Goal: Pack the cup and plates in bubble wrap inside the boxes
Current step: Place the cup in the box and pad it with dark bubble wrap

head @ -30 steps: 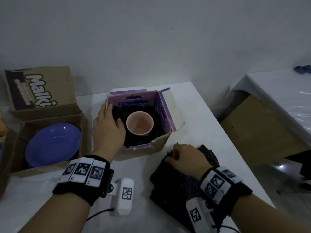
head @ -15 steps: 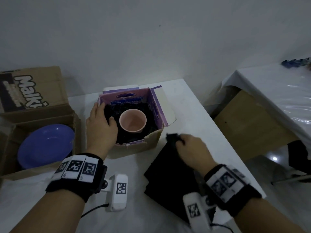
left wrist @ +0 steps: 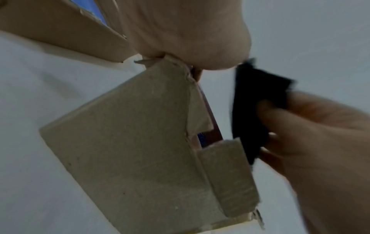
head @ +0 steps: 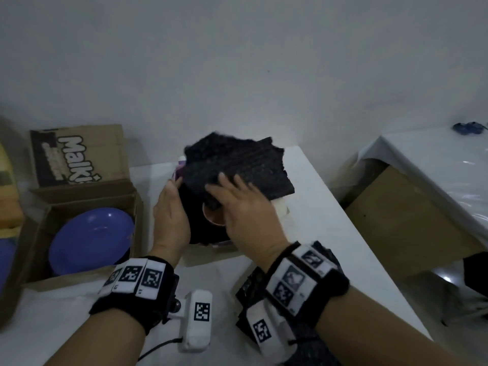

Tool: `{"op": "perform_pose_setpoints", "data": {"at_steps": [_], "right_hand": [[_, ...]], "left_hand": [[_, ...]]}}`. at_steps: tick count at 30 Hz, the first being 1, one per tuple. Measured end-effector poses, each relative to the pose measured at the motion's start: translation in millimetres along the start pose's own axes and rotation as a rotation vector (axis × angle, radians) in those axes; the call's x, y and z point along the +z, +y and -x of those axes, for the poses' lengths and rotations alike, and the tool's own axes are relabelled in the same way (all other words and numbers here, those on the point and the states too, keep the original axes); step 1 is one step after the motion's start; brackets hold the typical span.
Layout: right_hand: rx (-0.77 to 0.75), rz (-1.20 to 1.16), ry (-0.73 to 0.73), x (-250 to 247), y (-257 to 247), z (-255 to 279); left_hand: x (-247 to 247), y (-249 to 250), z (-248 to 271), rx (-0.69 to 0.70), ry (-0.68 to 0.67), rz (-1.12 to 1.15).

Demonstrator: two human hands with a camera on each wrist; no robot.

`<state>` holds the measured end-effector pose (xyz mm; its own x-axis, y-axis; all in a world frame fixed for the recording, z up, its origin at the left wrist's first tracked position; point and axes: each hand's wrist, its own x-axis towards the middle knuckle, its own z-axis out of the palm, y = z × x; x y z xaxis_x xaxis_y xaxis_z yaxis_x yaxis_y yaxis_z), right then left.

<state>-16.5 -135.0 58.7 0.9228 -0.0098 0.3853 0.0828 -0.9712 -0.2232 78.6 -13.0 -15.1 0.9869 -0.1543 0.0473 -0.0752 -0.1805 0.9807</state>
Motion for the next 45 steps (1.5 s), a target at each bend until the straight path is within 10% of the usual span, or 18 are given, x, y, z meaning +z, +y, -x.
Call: {"op": "perform_pose_setpoints", "data": {"at_steps": [5, 11, 18, 26, 32, 37, 42, 45], "right_hand": [[0.133, -0.145, -0.606, 28.4, -1.5, 2.4], [0.254, -0.167, -0.225, 16.5, 10.9, -17.3], [0.265, -0.020, -0.810, 33.1, 22.0, -32.0], [0.052, 0.104, -0.665, 22.8, 22.0, -52.0], [0.146, 0.095, -0.137, 14.2, 36.8, -74.6], [0.036, 0.305, -0.091, 29.6, 38.4, -78.5], [0.234, 0.367, -0.696, 52.3, 30.0, -72.8], [0.317, 0.280, -0.788, 52.8, 29.8, -75.1]], "left_hand": [[-1.1, 6.1, 2.9, 0.016, 0.004, -0.011], [-0.3, 12.1, 9.4, -0.005, 0.018, -0.118], [0.2, 13.1, 10.2, -0.005, 0.013, -0.135], [1.3, 15.9, 12.1, 0.033, 0.009, -0.129], [1.0, 10.3, 10.0, 0.005, 0.033, -0.112], [2.2, 13.3, 10.8, 0.026, 0.039, -0.123], [1.9, 15.8, 12.2, 0.032, 0.025, -0.140], [2.2, 15.4, 11.8, 0.025, 0.019, -0.184]]}}
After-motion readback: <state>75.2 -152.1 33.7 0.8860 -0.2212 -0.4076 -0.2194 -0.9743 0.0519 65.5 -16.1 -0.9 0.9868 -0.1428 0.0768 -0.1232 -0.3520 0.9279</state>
